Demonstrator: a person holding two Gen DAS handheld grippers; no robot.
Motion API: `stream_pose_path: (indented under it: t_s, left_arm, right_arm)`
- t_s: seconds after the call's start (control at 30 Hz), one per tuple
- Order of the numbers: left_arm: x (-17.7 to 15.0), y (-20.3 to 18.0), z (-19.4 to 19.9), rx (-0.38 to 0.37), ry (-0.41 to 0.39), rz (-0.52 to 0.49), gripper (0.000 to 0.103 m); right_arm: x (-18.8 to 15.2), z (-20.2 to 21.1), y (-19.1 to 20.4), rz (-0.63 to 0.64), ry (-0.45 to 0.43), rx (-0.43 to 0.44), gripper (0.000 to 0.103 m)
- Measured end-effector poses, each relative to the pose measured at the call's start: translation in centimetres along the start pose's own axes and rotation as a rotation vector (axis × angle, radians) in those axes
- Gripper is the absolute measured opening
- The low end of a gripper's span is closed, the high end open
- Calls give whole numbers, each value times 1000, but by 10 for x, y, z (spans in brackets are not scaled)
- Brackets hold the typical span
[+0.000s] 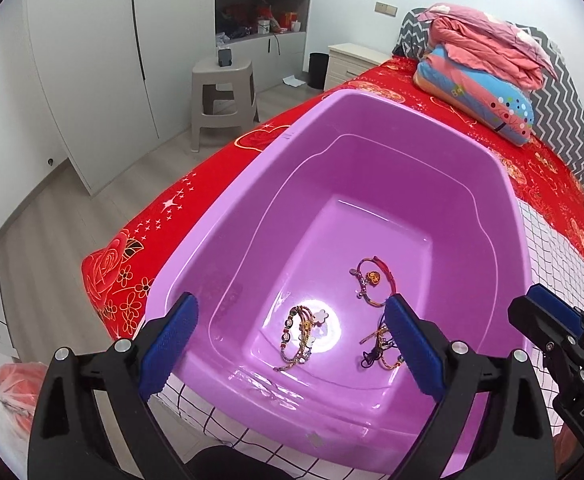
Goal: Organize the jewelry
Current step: 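Withdraw both grippers from the tub toward the watch and beaded bracelet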
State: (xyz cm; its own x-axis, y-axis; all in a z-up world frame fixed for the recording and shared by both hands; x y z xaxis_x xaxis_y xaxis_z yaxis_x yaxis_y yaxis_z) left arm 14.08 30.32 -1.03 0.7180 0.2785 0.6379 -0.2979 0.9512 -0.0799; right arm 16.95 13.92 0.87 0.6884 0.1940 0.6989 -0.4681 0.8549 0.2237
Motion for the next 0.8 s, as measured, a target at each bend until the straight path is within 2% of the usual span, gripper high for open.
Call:
stream_pose_path:
  t_s: [0.5,0.8]
  left_arm:
    - [-10,-20,31,-5,-27,-32,93]
    - [-33,-40,44,-30,-23,-29,93]
  right_arm:
    - [-18,31,-15,-47,-30,19,41]
    - [-40,55,-37,-93,-48,9,43]
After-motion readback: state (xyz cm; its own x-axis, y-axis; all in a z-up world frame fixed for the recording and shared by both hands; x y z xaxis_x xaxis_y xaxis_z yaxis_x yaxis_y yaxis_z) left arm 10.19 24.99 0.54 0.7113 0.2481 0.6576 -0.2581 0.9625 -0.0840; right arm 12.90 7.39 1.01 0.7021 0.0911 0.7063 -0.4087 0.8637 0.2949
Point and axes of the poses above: each gripper's, at about its wrist camera, not at the fingertips, and z roughly against the way its jaws point, y to its left, x to its top, the point moved 8 cm from there along -z, roughly the way its jaws point, and after that the axes turned 4 degrees about -y, right-handed, at the moved point
